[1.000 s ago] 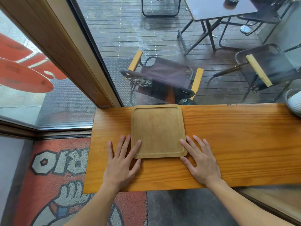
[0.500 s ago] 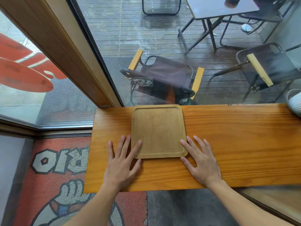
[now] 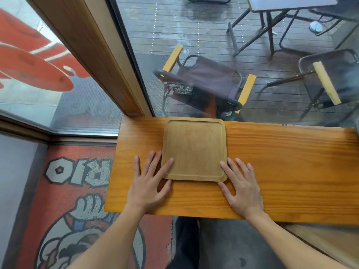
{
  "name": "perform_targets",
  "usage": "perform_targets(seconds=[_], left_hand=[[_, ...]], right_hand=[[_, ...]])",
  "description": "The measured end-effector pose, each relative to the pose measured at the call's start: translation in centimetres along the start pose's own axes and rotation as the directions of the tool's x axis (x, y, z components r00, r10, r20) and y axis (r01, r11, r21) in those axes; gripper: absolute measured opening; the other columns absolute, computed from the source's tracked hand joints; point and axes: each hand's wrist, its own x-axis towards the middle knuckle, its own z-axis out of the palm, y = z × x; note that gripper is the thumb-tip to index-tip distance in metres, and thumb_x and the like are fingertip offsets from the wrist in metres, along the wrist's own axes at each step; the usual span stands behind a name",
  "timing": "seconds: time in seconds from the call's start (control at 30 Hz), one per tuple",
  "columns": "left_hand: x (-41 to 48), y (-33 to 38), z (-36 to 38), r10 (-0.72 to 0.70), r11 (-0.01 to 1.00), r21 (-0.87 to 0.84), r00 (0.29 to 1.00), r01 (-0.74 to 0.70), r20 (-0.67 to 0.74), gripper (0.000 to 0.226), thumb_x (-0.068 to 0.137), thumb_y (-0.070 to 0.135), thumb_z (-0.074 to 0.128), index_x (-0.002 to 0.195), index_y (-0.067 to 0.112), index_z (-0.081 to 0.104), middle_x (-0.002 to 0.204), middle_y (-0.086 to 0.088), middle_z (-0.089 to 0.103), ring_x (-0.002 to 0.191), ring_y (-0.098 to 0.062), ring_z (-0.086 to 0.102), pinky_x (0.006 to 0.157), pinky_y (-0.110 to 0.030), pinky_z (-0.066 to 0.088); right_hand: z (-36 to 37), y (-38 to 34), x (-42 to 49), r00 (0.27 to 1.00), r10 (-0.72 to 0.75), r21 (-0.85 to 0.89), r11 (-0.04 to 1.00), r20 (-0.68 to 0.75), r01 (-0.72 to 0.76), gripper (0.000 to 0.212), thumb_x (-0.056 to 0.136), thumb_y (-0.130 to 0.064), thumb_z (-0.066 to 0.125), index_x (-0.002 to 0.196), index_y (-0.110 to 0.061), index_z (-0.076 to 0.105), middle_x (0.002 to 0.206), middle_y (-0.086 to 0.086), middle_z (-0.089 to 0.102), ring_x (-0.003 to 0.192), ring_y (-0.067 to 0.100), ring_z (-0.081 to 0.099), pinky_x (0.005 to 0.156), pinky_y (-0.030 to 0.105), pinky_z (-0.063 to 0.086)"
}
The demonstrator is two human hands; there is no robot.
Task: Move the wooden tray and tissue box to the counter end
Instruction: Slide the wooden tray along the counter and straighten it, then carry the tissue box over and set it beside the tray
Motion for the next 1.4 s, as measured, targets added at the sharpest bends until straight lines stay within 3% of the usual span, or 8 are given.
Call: perform_targets(seconds=[0.27, 0.43, 0.57, 0.67, 0.83, 0.97, 1.23, 1.4], left_hand=[[1.8, 2.1, -5.8, -0.233, 0.898, -0.31, 0.935, 0.313, 0.269, 0.091, 0.072, 0.031, 0.051, 0.158, 0.028, 0.023, 0.165, 0.002, 0.028, 0.156, -0.018, 0.013, 0.124, -0.06, -0.001], [6.6, 8.5, -10.1, -0.505, 0.702, -0.454, 0.833, 0.549, 0.226, 0.077, 0.075, 0.004, 0.063, 0.148, 0.003, 0.04, 0.143, -0.018, 0.052, 0.134, -0.037, 0.045, 0.116, -0.05, 0.034], [10.2, 19.7, -12.4, -0.295, 0.76, -0.536, 0.93, 0.367, 0.22, 0.058, 0.076, -0.009, 0.06, 0.133, 0.004, 0.06, 0.129, -0.016, 0.066, 0.122, -0.036, 0.058, 0.106, -0.047, 0.045], [13.2, 29.3, -14.0, -0.044, 0.725, -0.627, 0.929, 0.283, 0.368, 0.044, 0.091, -0.002, 0.049, 0.13, 0.015, 0.062, 0.122, -0.002, 0.07, 0.114, -0.024, 0.064, 0.095, -0.039, 0.053], [16.0, 43.0, -13.5, 0.16, 0.73, -0.6, 0.771, 0.329, 0.617, 0.042, 0.097, 0.018, 0.037, 0.132, 0.025, 0.058, 0.122, 0.006, 0.068, 0.107, -0.018, 0.064, 0.089, -0.036, 0.054], [17.9, 51.6, -11.3, 0.101, 0.684, -0.578, 0.727, 0.445, 0.679, 0.044, 0.096, 0.018, 0.035, 0.137, 0.019, 0.052, 0.126, -0.001, 0.066, 0.101, -0.021, 0.063, 0.088, -0.036, 0.053], [21.3, 61.4, -5.1, 0.141, 0.709, -0.454, 0.523, 0.539, 0.841, 0.079, 0.091, 0.035, 0.06, 0.158, 0.016, 0.024, 0.161, -0.01, 0.034, 0.147, -0.028, 0.035, 0.119, -0.038, 0.032], [20.6, 59.9, -5.8, 0.195, 0.423, -0.593, 0.57, 0.685, 0.798, 0.088, 0.082, 0.019, 0.073, 0.157, 0.013, 0.026, 0.153, -0.01, 0.046, 0.135, -0.02, 0.046, 0.111, -0.03, 0.041]], right_hand=[[-4.0, -1.0, 1.4, 0.958, 0.076, 0.226, 0.964, 0.276, -0.142, 0.063, 0.092, -0.03, 0.06, 0.152, -0.036, 0.04, 0.16, -0.004, 0.039, 0.153, 0.024, 0.024, 0.126, 0.047, 0.006], [-11.1, 0.2, 4.3, 0.747, 0.176, 0.505, 0.637, 0.641, -0.583, 0.034, 0.102, -0.027, 0.053, 0.133, -0.028, 0.065, 0.145, -0.005, 0.058, 0.144, 0.018, 0.042, 0.12, 0.036, 0.029], [-19.6, 4.7, 2.0, 0.718, 0.39, 0.576, 0.429, 0.577, -0.696, 0.027, 0.104, -0.029, 0.051, 0.118, -0.023, 0.073, 0.116, -0.01, 0.069, 0.118, 0.013, 0.061, 0.086, 0.016, 0.046], [-25.9, 10.8, -2.7, 0.659, 0.627, 0.547, 0.407, 0.415, -0.731, 0.023, 0.102, -0.023, 0.054, 0.113, -0.018, 0.074, 0.113, -0.002, 0.073, 0.11, 0.018, 0.066, 0.087, 0.029, 0.049], [-32.4, 23.3, -13.1, 0.362, 0.915, 0.439, 0.255, 0.178, -0.861, 0.031, 0.102, -0.018, 0.051, 0.128, -0.011, 0.067, 0.132, 0.012, 0.067, 0.123, 0.031, 0.059, 0.104, 0.043, 0.047], [-33.7, 31.9, -17.5, 0.147, 0.942, 0.462, -0.01, 0.303, -0.887, 0.05, 0.103, -0.028, 0.049, 0.15, -0.012, 0.045, 0.153, 0.014, 0.048, 0.14, 0.035, 0.045, 0.114, 0.046, 0.037], [-29.6, 37.9, -15.2, 0.154, 0.739, 0.692, -0.507, 0.656, -0.514, 0.059, 0.105, -0.045, 0.039, 0.159, -0.026, 0.026, 0.163, 0.005, 0.034, 0.148, 0.031, 0.035, 0.12, 0.052, 0.029], [-27.7, 34.5, -12.8, 0.2, 0.706, 0.647, -0.447, 0.679, -0.618, 0.058, 0.104, -0.04, 0.044, 0.158, -0.037, 0.022, 0.161, 0.005, 0.036, 0.143, 0.035, 0.041, 0.116, 0.057, 0.037]])
